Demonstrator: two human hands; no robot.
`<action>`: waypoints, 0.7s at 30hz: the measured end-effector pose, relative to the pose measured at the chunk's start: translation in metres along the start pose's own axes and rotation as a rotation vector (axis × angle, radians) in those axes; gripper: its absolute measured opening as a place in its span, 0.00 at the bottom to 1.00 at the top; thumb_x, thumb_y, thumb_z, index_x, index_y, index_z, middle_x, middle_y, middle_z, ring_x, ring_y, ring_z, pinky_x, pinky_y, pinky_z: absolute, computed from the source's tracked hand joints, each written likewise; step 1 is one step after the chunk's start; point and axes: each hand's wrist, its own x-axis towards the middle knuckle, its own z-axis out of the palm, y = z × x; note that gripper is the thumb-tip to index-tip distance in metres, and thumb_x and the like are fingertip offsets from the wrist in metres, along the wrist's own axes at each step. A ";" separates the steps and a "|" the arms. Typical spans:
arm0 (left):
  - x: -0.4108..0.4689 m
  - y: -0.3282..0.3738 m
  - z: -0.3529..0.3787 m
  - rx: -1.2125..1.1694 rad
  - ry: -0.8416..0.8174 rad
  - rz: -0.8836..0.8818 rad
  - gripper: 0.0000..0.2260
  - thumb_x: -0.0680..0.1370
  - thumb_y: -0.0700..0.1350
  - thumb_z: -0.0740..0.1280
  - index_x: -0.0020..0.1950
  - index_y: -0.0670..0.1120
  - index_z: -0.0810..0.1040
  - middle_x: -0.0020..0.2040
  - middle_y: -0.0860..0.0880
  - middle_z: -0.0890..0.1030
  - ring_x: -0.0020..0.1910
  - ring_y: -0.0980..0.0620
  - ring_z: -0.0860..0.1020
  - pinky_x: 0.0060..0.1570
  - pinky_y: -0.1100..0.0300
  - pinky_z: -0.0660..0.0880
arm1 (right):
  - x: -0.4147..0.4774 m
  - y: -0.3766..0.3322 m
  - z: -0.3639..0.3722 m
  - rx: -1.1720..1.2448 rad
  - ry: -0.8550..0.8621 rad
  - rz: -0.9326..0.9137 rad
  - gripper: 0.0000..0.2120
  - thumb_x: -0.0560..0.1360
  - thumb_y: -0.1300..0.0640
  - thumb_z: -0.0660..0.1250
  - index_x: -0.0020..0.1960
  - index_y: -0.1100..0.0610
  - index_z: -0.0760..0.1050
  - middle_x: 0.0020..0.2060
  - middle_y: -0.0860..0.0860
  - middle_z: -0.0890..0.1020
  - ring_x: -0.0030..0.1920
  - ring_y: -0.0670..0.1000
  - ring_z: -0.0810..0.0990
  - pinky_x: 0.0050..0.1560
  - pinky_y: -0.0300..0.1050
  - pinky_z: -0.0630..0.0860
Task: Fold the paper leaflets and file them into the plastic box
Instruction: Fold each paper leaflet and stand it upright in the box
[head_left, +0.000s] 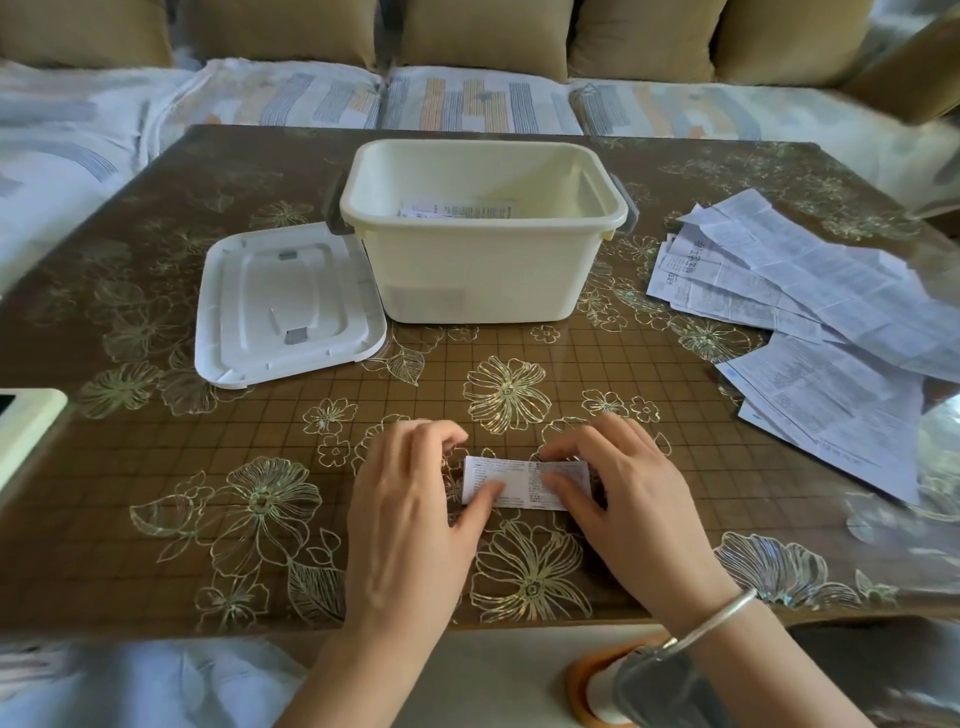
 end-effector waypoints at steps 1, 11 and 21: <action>0.000 0.000 0.000 0.005 0.000 0.008 0.17 0.71 0.53 0.72 0.54 0.47 0.76 0.51 0.51 0.76 0.51 0.53 0.73 0.52 0.60 0.73 | 0.002 -0.002 -0.001 -0.014 -0.011 0.016 0.08 0.70 0.53 0.73 0.49 0.49 0.78 0.45 0.44 0.76 0.46 0.47 0.74 0.36 0.40 0.73; 0.008 -0.010 0.004 -0.113 -0.099 -0.012 0.05 0.70 0.53 0.75 0.45 0.59 0.85 0.48 0.60 0.76 0.49 0.56 0.72 0.49 0.58 0.64 | 0.031 -0.015 -0.026 -0.187 -0.447 0.262 0.22 0.70 0.36 0.68 0.57 0.46 0.69 0.51 0.43 0.75 0.54 0.46 0.72 0.47 0.40 0.69; 0.007 -0.007 0.004 -0.055 -0.124 0.004 0.16 0.68 0.68 0.63 0.50 0.65 0.83 0.49 0.62 0.73 0.51 0.58 0.68 0.49 0.58 0.60 | 0.039 -0.012 -0.026 -0.123 -0.503 0.335 0.13 0.70 0.41 0.70 0.41 0.51 0.77 0.36 0.46 0.80 0.36 0.47 0.77 0.34 0.40 0.71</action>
